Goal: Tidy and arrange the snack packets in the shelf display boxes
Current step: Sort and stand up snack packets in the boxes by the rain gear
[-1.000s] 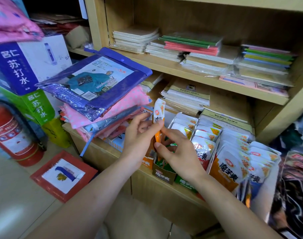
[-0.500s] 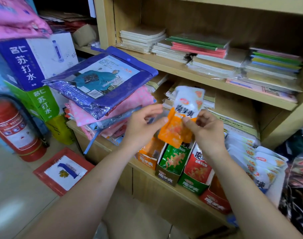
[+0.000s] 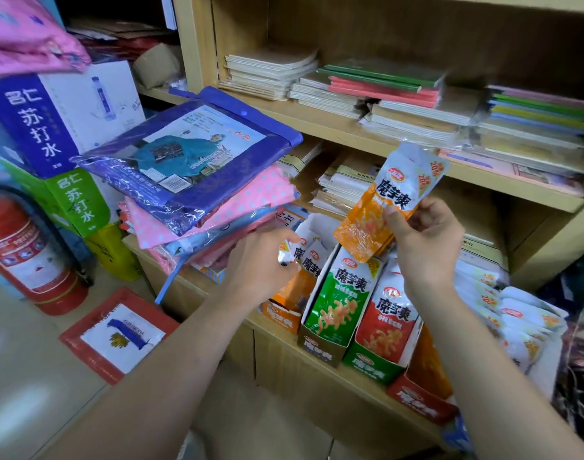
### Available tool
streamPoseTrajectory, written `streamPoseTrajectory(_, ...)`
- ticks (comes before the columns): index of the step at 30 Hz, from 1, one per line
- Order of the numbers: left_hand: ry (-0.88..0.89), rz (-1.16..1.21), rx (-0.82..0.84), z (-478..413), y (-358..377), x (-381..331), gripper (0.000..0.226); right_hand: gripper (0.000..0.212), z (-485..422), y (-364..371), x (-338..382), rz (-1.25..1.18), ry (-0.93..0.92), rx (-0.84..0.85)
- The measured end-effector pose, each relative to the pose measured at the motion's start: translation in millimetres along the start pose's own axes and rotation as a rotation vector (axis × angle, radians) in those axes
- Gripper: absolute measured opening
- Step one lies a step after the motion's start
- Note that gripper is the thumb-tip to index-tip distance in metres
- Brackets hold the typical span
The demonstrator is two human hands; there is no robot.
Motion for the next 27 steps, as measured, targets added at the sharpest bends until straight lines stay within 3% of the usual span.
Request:
streamPoseTrajectory(4, 0.234, -0.11, 0.013, -15, 11, -6, 0.05, 0.017, 4, 0, -3, 0.067, -0.014, 0.019)
streamPoseTrajectory(11, 0.348, -0.499, 0.087, -52, 17, -31, 0.047, 0.019, 4, -2, -6, 0.135, -0.033, 0.031)
streamPoseTrajectory(17, 0.238, -0.589, 0.166, -57, 29, -37, 0.042, 0.018, 5, 0, -4, 0.158, -0.073, 0.036)
streamPoseTrajectory(27, 0.168, -0.515, 0.099, -58, 38, -27, 0.027, 0.018, 7, -4, -1, 0.178, -0.079, 0.034)
Point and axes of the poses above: each hand's wrist, its own z-axis away from the middle knuckle, its own y-axis out of the palm, x = y × z, the point moved 4 cm from there along -z, towards the middle knuckle, and after that the axes turned 14 degrees about -z, right-handed, at the moved point
